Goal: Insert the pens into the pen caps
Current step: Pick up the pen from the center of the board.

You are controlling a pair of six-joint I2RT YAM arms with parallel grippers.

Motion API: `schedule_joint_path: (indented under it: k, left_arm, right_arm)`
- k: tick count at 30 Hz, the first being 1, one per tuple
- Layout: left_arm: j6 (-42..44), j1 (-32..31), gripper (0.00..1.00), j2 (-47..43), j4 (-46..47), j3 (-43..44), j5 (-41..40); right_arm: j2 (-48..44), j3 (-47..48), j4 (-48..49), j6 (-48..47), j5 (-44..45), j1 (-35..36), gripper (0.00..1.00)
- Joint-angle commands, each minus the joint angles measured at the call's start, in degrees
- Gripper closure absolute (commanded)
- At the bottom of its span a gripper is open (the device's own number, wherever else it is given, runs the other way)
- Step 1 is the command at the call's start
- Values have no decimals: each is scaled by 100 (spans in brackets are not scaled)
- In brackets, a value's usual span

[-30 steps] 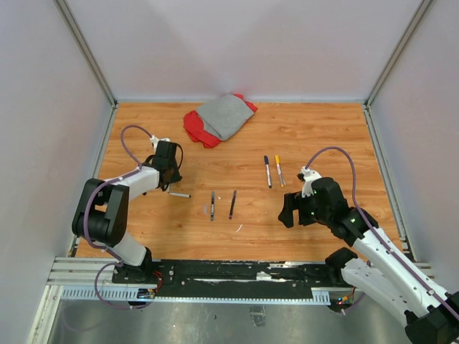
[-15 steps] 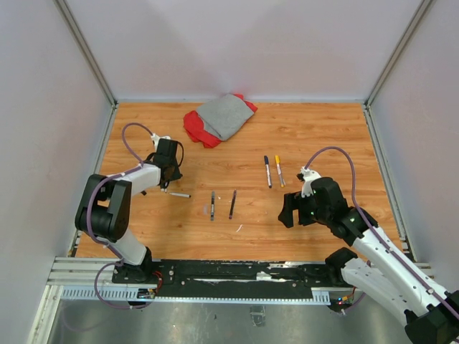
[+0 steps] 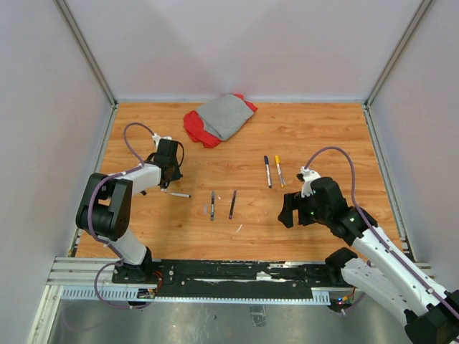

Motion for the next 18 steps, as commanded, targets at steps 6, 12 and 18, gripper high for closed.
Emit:
schedule_joint_path:
  k: [6,12,18]
  left_arm:
    - [102,-194,85,-54,17,-13,270]
    - [-157,-982,85,-507,-124,-202,273]
    - [-764,-1712,85,-1008,-231,-657,357]
  right_arm:
    - [23,125,7,-74,-87,-108,14]
    - [68,146,15,-69,-101,-104,14]
    - [87,161,24,-58,-121,-108,14]
